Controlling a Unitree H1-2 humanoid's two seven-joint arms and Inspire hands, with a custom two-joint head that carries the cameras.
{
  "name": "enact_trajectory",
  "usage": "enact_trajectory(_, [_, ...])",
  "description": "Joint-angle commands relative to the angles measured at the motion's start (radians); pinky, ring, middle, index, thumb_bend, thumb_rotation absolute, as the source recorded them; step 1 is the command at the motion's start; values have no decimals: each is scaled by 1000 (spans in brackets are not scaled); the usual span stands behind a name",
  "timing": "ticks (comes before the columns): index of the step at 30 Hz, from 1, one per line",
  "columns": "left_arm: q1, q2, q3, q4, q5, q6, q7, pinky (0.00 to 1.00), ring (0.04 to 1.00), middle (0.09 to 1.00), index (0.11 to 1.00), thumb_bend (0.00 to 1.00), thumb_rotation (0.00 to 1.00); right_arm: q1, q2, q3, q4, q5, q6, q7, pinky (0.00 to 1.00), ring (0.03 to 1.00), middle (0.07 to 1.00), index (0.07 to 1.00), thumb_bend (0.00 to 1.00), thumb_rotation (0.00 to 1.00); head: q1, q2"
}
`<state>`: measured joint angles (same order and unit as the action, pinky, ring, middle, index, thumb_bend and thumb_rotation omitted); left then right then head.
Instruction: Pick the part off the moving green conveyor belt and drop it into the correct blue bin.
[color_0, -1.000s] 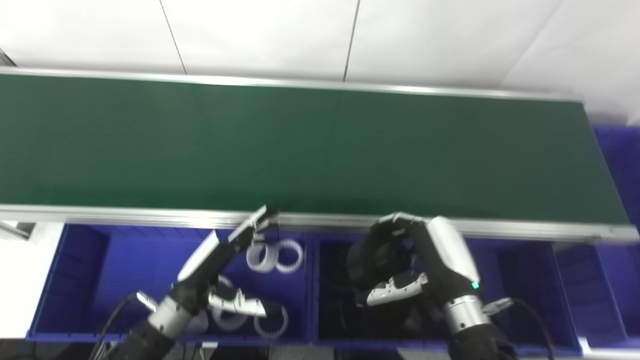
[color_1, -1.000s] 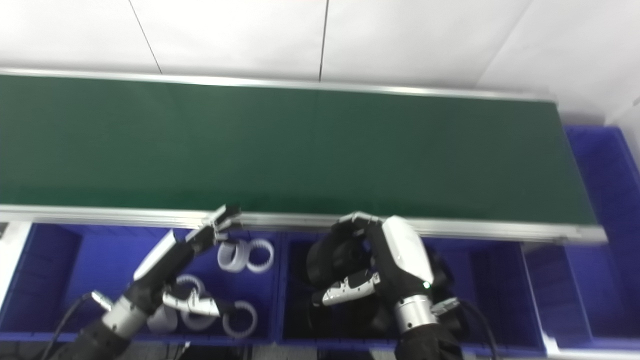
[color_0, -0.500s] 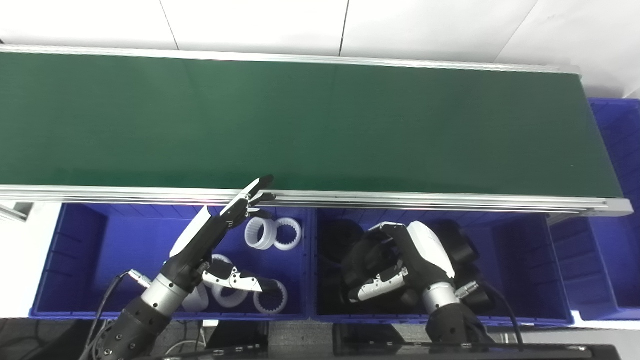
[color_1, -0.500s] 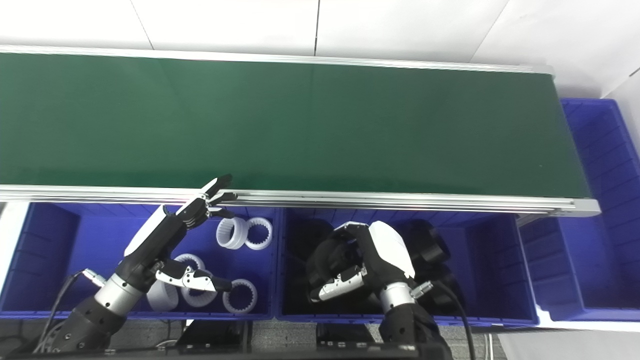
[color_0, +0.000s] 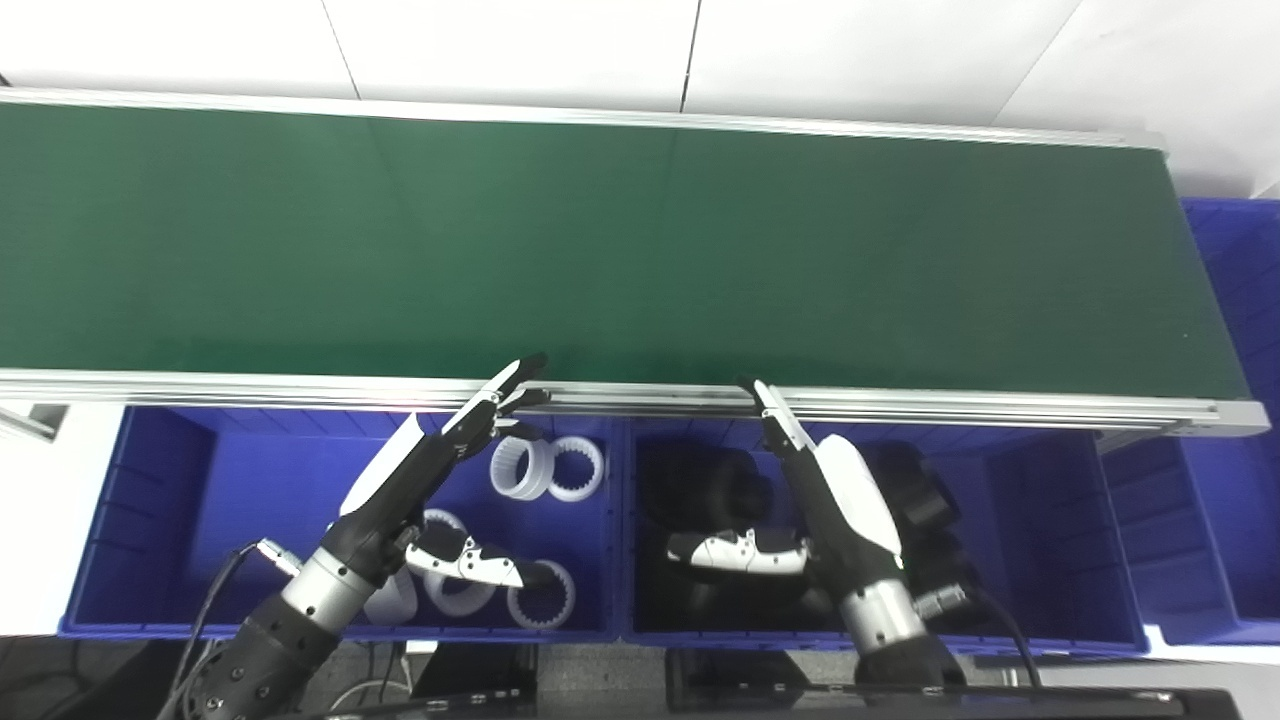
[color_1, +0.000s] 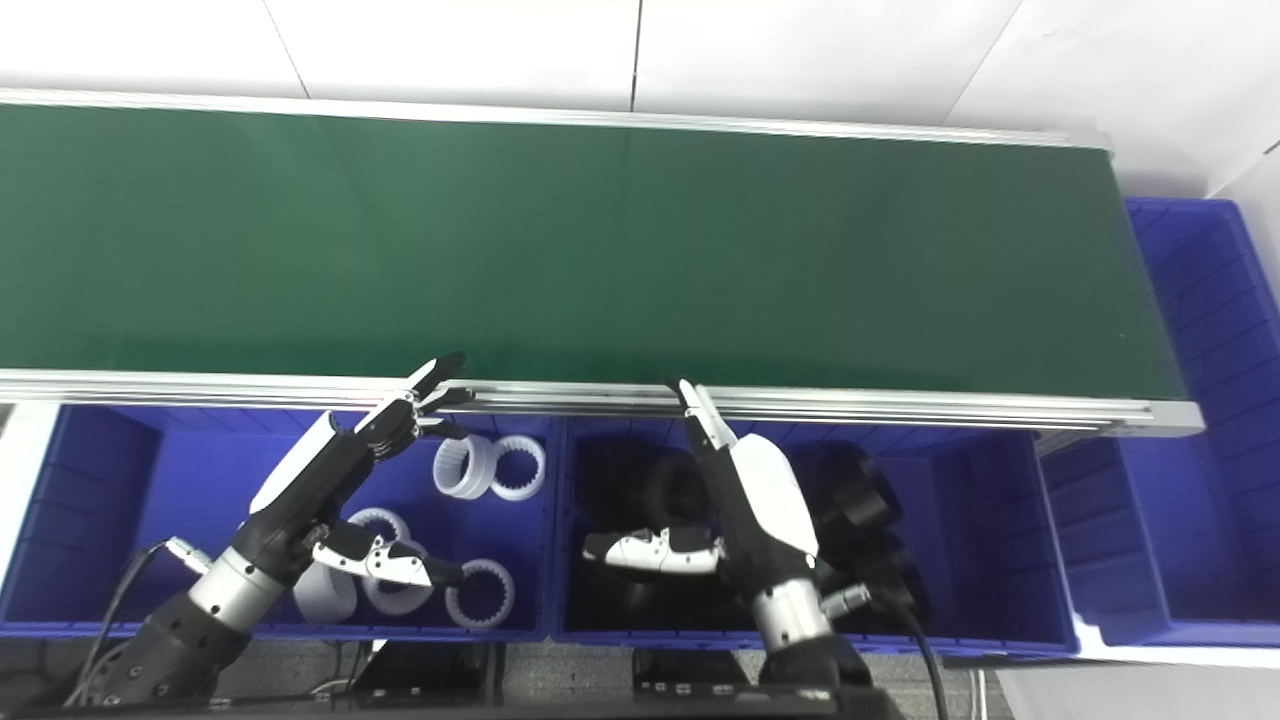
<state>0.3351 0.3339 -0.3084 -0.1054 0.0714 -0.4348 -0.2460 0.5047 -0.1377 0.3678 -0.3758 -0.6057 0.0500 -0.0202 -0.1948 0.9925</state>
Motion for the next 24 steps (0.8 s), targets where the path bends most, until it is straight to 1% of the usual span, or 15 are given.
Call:
enact_trajectory(1, [3, 3, 8, -17, 5, -32, -4, 751, 897, 984, 977, 856, 142, 36, 0, 13, -65, 18, -94, -28, 791, 936, 986, 1000, 862, 499, 2, 0])
enact_trajectory(3, [2, 3, 10, -14, -1, -33, -7, 756, 897, 979, 975, 854, 118, 67, 0, 22, -86, 30, -133, -38, 789, 929, 988, 998, 862, 498, 2, 3])
enact_trajectory(5, [-2, 3, 13, -12, -8, -29, -14, 758, 898, 977, 972, 849, 97, 81, -1, 33, -74, 55, -215, -63, 781, 913, 973, 990, 855, 481, 4, -3])
enact_trajectory(7, [-4, 2, 15, -7, -8, -31, -15, 756, 897, 979, 967, 841, 81, 82, -3, 42, -47, 123, -281, -64, 758, 894, 945, 990, 843, 453, 4, -9])
enact_trajectory(9, [-5, 1, 17, -2, -5, -33, -13, 750, 900, 984, 972, 837, 84, 81, -1, 42, -25, 179, -314, -53, 762, 896, 933, 984, 853, 442, 9, -12])
enact_trajectory(11, [-6, 2, 18, 4, -7, -34, -14, 750, 901, 985, 978, 835, 97, 75, -2, 42, -2, 229, -334, -37, 772, 900, 929, 979, 863, 456, 14, -18])
enact_trajectory(12, [-6, 2, 18, 6, -8, -34, -14, 757, 903, 987, 982, 833, 113, 72, -3, 42, 7, 246, -341, -30, 782, 903, 929, 980, 864, 459, 15, -20])
enact_trajectory(15, [-4, 1, 19, 11, -15, -35, -14, 761, 906, 989, 985, 837, 162, 64, -2, 34, 30, 289, -323, -10, 814, 908, 927, 971, 869, 468, 15, -24])
enact_trajectory(19, [0, -1, 23, 9, -8, -34, -10, 758, 905, 989, 977, 848, 177, 54, 7, 24, 54, 326, -316, 4, 823, 914, 925, 954, 869, 481, 15, -25])
enact_trajectory(24, [3, 4, 22, 12, -17, -34, -17, 753, 906, 988, 978, 861, 178, 47, 26, 9, 82, 323, -321, -2, 807, 906, 921, 942, 864, 496, 11, -35])
